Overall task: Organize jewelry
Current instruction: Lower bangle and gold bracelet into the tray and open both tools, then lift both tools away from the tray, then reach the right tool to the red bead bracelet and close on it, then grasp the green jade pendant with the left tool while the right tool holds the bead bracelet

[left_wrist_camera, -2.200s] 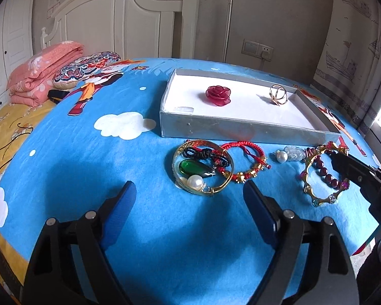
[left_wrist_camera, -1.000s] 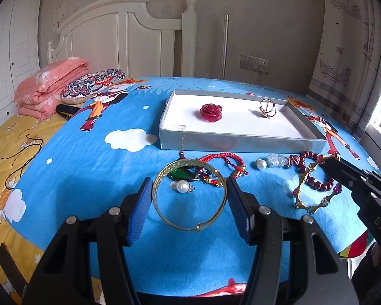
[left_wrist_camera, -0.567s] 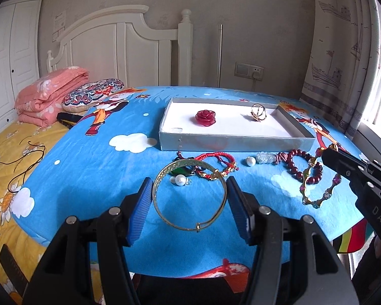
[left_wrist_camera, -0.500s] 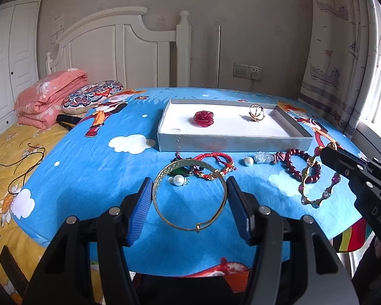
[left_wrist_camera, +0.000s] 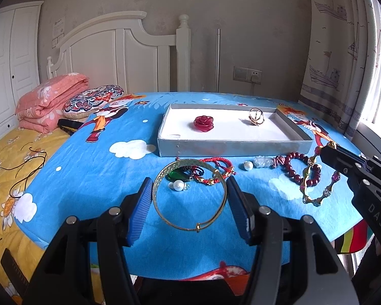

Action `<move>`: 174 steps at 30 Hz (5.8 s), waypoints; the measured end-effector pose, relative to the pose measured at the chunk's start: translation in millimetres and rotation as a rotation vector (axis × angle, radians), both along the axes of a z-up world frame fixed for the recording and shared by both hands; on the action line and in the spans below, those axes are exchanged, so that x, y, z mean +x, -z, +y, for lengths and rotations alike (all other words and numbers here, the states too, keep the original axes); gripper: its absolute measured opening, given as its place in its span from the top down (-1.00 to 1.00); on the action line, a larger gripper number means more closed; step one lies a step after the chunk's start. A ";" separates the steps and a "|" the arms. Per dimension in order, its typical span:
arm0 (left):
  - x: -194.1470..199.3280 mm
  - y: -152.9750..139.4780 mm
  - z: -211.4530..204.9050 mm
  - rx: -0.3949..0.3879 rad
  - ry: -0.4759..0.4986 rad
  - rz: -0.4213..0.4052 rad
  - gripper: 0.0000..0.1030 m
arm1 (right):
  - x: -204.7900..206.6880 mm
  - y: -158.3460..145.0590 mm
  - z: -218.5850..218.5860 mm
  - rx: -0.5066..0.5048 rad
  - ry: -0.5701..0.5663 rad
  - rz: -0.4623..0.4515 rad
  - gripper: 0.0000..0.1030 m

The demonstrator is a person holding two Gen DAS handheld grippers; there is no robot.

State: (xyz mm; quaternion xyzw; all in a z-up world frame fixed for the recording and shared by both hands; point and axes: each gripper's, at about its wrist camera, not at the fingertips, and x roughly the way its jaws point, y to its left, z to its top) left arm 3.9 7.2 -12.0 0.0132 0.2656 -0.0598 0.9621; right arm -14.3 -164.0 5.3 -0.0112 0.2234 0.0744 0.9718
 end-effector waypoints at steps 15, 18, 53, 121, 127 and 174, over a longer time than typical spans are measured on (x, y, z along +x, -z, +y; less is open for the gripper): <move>108.4 -30.0 -31.9 0.027 0.043 0.045 -0.11 | 92.7 -32.2 -15.6 -0.006 0.054 0.000 0.76; 136.8 -32.5 -37.1 0.025 0.029 0.071 -0.11 | 119.3 -32.0 -21.0 -0.019 0.073 0.021 0.76; 216.3 -18.4 -56.0 0.085 -0.050 0.112 -0.55 | 192.6 7.0 -36.7 -0.032 0.126 0.222 -0.33; 40.2 63.0 16.4 0.050 -0.039 0.011 -0.92 | 64.4 56.7 -72.9 -0.077 0.258 0.215 0.52; 39.6 62.8 15.5 0.053 -0.042 0.012 -0.92 | 60.2 51.5 -86.6 0.004 0.256 0.233 0.52; 119.0 32.8 9.9 -0.003 -0.085 0.244 0.12 | 50.0 62.2 -64.3 -0.007 0.178 0.174 0.75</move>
